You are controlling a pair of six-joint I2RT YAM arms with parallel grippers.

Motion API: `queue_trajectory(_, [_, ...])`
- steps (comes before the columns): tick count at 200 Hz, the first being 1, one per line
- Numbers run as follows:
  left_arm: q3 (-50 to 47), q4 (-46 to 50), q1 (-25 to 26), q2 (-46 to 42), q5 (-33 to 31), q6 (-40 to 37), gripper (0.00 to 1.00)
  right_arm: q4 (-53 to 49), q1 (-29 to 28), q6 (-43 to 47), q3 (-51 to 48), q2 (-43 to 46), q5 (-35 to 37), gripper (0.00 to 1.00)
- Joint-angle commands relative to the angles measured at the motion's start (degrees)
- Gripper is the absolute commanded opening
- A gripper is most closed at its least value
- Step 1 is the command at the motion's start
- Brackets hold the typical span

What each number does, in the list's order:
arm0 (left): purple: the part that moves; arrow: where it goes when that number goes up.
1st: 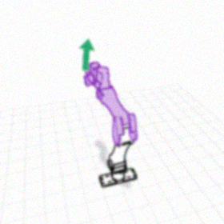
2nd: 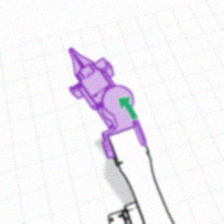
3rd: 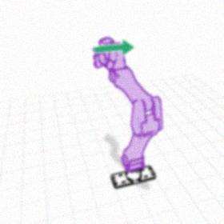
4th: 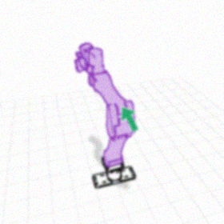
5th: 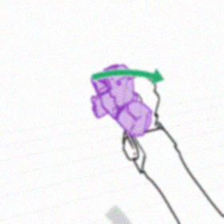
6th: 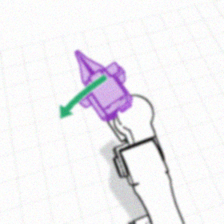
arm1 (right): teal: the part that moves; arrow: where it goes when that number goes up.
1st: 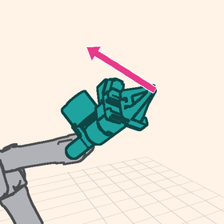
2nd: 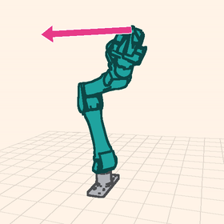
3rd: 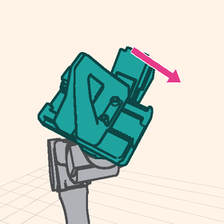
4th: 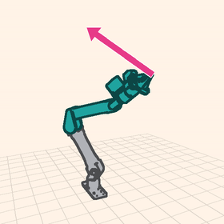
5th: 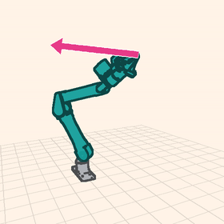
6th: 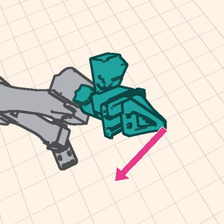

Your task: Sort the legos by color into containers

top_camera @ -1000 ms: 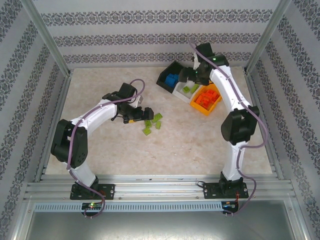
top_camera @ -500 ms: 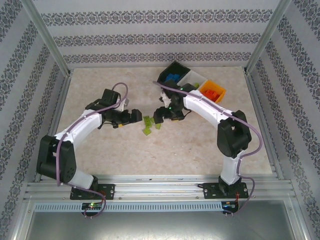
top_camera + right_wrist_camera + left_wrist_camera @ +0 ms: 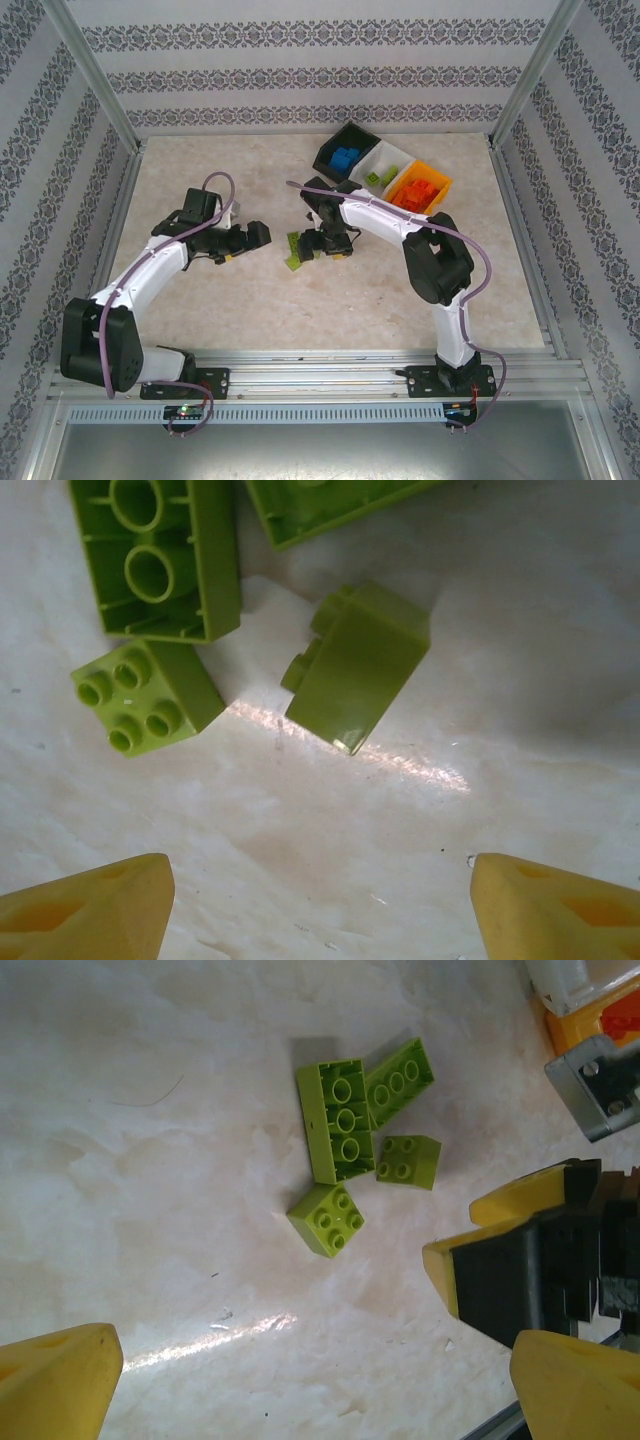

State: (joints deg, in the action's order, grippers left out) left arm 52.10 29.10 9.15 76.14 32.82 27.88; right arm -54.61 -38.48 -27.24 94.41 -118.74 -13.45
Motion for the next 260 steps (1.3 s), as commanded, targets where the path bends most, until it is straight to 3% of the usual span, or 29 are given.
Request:
queue_trajectory(1, [-0.82, -0.23, -0.92, -1.87, 0.76, 0.03, 1.00, 0.09, 0.07, -4.00, 2.88, -2.41, 2.33, 0.76])
queue_trajectory(42, [-1.14, 1.54, -1.23, -3.36, 0.49, -0.71, 1.00, -1.57, 0.20, -5.51, 7.61, -6.71, 4.25, 0.70])
queue_trajectory(100, [-1.05, 3.33, -1.68, -4.69, 0.01, -1.77, 1.00, -4.11, 1.18, -6.26, 11.83, -10.51, 7.03, 0.53])
queue_trajectory(173, [-1.21, 2.04, -1.94, -3.95, 0.34, -1.24, 1.00, -4.82, 3.31, -5.19, 9.71, -9.01, 8.07, 0.25])
queue_trajectory(221, [-0.94, 0.79, -2.03, -2.65, 0.57, -0.80, 1.00, -3.75, 6.06, -4.93, 5.22, -1.84, 8.59, 0.22])
queue_trajectory(260, [-1.24, -0.35, -2.03, -1.80, 0.85, -0.10, 1.00, -3.75, 10.99, -4.10, 7.07, 2.51, 7.83, 0.22])
